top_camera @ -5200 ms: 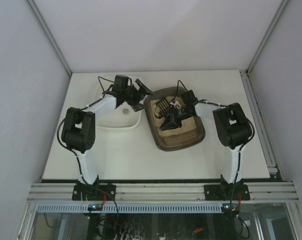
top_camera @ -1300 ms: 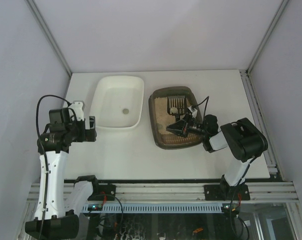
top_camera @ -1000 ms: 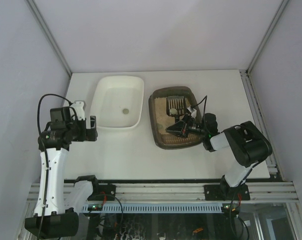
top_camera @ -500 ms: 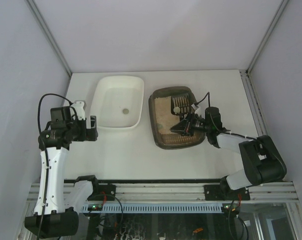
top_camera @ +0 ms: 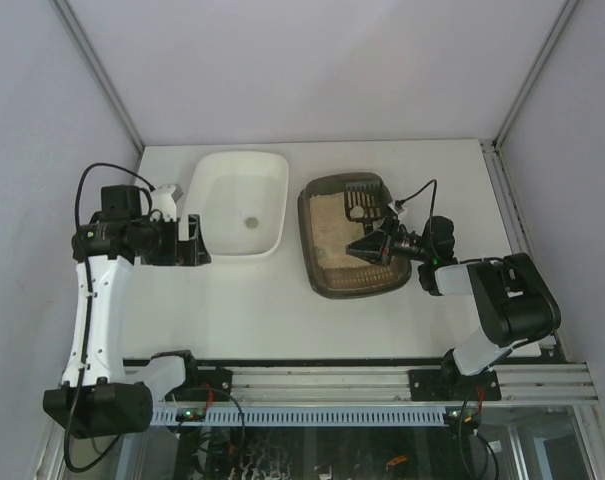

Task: Clean the litter box

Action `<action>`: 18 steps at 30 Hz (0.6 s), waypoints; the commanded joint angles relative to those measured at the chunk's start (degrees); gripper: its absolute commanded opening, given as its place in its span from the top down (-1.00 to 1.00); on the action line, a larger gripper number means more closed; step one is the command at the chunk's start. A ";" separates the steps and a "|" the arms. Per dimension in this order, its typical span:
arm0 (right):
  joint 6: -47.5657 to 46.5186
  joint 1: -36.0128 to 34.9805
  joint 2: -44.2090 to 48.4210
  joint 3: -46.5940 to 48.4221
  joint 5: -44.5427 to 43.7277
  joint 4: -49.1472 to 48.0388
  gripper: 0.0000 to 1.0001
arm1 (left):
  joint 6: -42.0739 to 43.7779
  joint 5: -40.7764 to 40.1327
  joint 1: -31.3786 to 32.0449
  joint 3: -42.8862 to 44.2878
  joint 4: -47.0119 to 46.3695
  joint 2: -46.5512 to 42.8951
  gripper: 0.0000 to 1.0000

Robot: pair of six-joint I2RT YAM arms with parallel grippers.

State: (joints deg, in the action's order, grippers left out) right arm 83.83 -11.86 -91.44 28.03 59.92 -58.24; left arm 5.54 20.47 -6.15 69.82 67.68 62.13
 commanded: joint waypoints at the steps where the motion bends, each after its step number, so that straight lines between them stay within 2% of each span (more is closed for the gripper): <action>1: -0.24 -0.56 0.90 0.15 1.69 -4.54 1.00 | -0.71 1.22 -0.28 7.03 0.01 -1.22 -0.99; 7: -16.94 -6.84 3.30 7.36 -0.27 22.14 1.00 | -1.23 1.43 -0.26 8.36 -0.83 1.16 -0.99; 12: -24.17 -11.22 3.08 15.13 -3.83 34.63 1.00 | -3.82 4.18 -1.76 8.11 -3.35 3.22 -0.99; 16: -40.42 -16.35 -0.03 31.44 -14.15 64.80 1.00 | -5.89 3.23 -3.76 6.34 -7.32 2.63 -0.99; 18: -46.02 -18.93 -3.69 40.12 -18.38 74.91 1.00 | -6.10 2.36 -4.54 6.20 -8.29 2.38 -0.99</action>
State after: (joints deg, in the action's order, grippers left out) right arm 54.52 -26.70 -91.85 54.30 51.66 -8.27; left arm 1.83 22.70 -8.69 75.81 64.01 65.89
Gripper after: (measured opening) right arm 0.143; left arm 0.996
